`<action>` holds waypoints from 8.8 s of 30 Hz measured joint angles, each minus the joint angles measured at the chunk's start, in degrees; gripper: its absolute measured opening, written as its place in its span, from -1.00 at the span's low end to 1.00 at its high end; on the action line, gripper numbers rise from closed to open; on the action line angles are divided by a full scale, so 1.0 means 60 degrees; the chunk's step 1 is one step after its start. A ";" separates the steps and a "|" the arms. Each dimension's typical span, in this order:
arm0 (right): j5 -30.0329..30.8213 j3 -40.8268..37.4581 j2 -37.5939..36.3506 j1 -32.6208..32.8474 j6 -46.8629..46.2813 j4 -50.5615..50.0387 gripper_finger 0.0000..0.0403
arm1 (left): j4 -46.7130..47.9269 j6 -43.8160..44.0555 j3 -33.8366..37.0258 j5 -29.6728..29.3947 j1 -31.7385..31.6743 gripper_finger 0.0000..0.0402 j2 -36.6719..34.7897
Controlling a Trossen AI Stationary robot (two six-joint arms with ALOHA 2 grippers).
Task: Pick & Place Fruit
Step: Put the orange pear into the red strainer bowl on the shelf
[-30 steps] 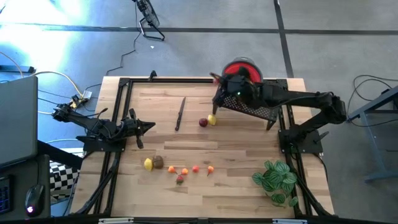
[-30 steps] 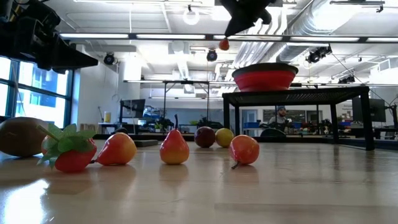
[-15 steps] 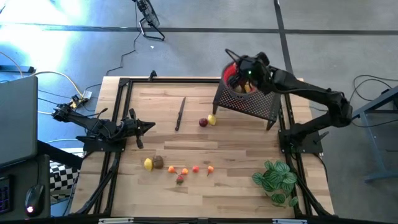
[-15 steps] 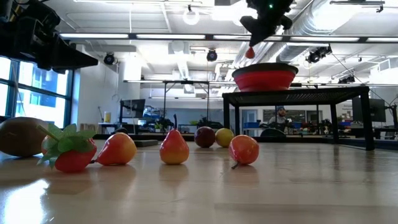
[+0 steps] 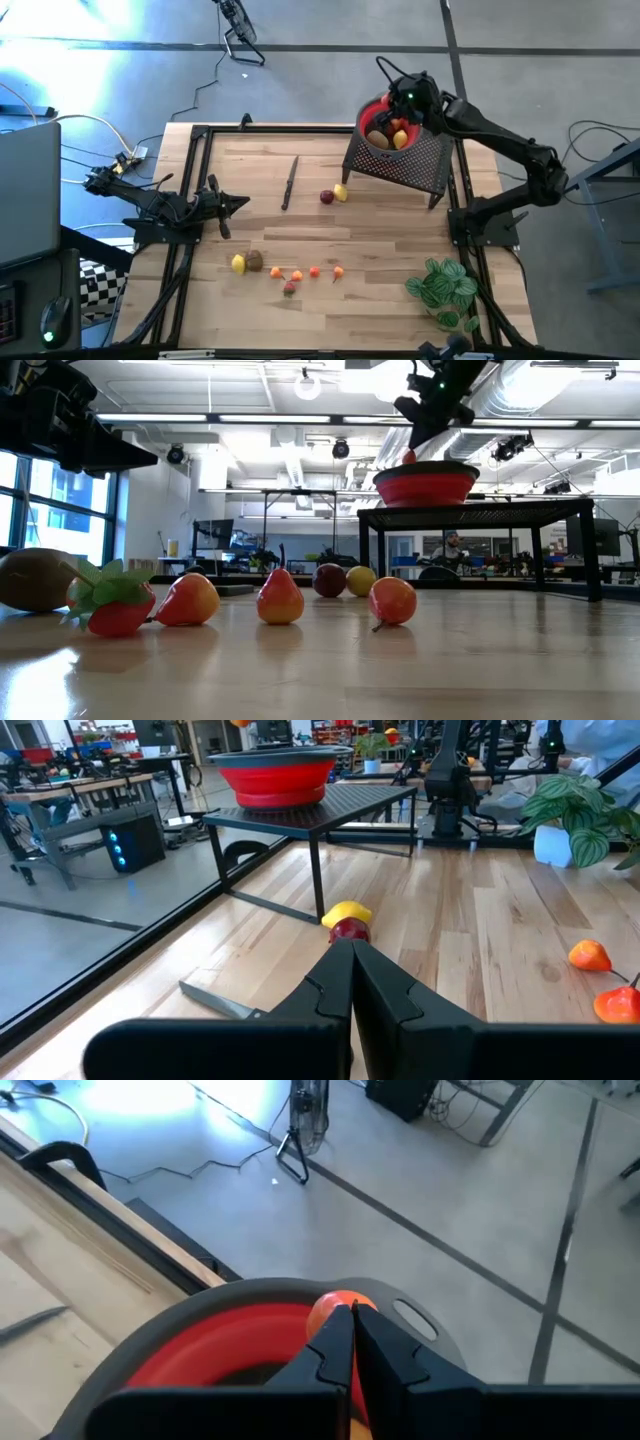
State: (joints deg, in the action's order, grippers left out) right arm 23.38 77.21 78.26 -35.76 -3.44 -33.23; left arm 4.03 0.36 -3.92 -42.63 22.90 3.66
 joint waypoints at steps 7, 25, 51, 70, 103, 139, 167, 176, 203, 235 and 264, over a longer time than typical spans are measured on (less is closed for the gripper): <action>-0.0436 0.0000 0.0007 -0.0303 -0.0080 -0.0004 -0.98 | -0.0002 -0.0003 0.0000 -0.0004 -0.0004 -1.00 0.0000; -0.1264 0.0000 0.1161 -0.0370 -0.0244 -0.0316 -0.98 | -0.0007 -0.0007 0.0000 -0.0015 -0.0001 -1.00 0.0000; -0.1731 -0.0004 0.1552 0.0201 -0.0470 -0.0601 -0.98 | -0.0005 -0.0011 -0.0002 -0.0055 -0.0002 -1.00 0.0002; -0.2180 -0.0004 0.1552 0.0210 -0.0692 -0.1015 -0.98 | -0.0004 -0.0007 -0.0004 -0.0052 -0.0002 -1.00 0.0003; -0.0645 -0.0004 0.1447 0.0210 -0.0105 -0.1058 -0.53 | -0.0004 -0.0007 -0.0004 -0.0051 0.0000 -1.00 0.0003; -0.2230 -0.0004 0.0157 0.3204 -0.0605 -0.0483 -0.99 | 0.0011 -0.0006 -0.0004 -0.0047 -0.0002 -1.00 0.0004; -0.2149 -0.5133 0.0157 0.6764 -0.4186 0.5789 -0.99 | 0.0025 0.0033 -0.0007 -0.0044 0.0000 -1.00 0.0004; -0.1667 -0.5475 0.0160 0.7671 -0.5211 0.5947 -0.99 | 0.0011 0.0033 -0.0007 -0.0040 0.0000 -1.00 0.0002; -0.0448 -0.5479 0.0181 0.9119 -0.5202 0.7329 -0.99 | 0.0039 0.1989 -0.0015 0.0717 0.0000 -1.00 0.0003; -0.1502 -0.2466 0.4499 0.9835 -0.3278 0.6937 -0.99 | 0.0215 0.1912 -0.0022 0.0656 0.0000 -1.00 0.0004; -0.1990 -0.2481 0.4528 0.9441 -0.1916 0.6643 0.20 | 0.0357 0.1916 -0.0011 0.0687 0.0000 -1.00 0.0007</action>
State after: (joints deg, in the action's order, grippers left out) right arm 11.43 62.33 105.43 20.88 -14.94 6.63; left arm 6.17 11.86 -3.99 -38.51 22.90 3.70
